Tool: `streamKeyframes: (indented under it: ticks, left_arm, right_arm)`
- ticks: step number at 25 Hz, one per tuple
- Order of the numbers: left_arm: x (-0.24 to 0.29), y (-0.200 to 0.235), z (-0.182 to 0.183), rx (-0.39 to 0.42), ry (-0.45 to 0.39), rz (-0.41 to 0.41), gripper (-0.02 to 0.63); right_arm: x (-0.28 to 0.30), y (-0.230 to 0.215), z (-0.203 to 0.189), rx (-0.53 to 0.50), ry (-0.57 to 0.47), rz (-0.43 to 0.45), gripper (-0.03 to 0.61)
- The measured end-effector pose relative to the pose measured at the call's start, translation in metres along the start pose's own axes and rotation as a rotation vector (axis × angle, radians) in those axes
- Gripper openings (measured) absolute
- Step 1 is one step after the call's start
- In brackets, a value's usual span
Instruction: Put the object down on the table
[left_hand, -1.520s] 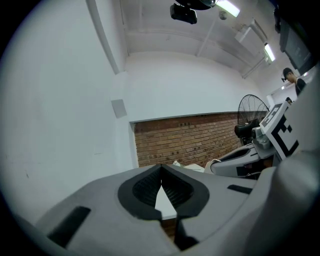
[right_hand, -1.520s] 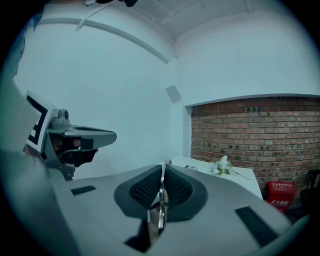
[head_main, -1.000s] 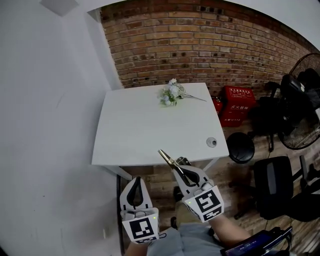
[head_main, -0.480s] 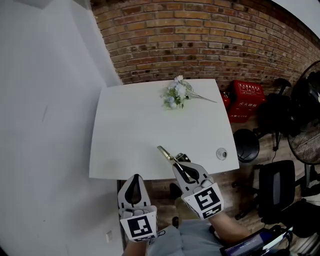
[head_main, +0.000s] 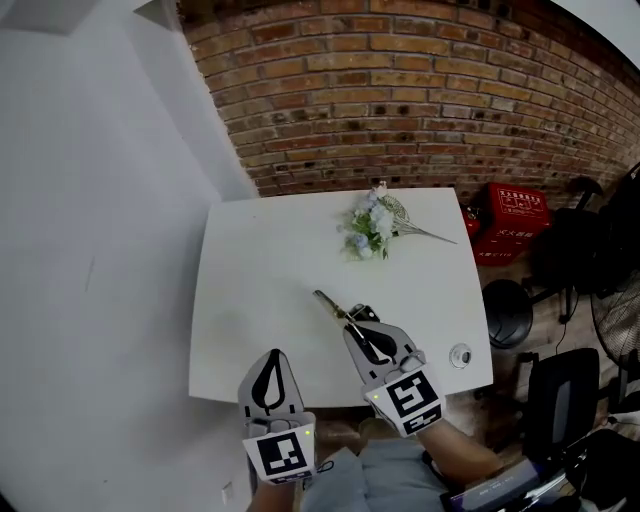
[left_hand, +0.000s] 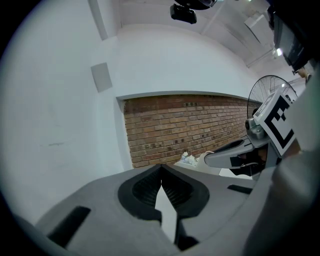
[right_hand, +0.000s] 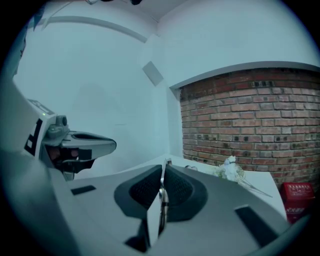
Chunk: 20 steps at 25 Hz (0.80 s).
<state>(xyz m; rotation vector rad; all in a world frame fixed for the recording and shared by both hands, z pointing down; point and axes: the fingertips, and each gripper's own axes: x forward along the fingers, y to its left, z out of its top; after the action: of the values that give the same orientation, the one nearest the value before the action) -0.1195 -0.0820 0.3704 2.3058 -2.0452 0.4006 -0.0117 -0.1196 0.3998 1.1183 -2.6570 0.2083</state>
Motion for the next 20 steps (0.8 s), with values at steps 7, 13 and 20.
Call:
streamKeyframes:
  ticks: [7, 13, 20]
  left_arm:
    - [0.030, 0.020, 0.017, 0.009, -0.028, 0.035, 0.009]
    - [0.048, 0.046, 0.019, -0.016, -0.018, 0.053, 0.009]
    - [0.077, 0.068, 0.001, 0.023, -0.022, -0.022, 0.009]
  right_arm:
    - [0.033, -0.016, 0.025, -0.025, -0.027, 0.022, 0.018]
    - [0.059, -0.020, 0.031, -0.035, -0.008, 0.017, 0.018]
    - [0.088, -0.025, 0.023, -0.014, 0.039, -0.046, 0.018]
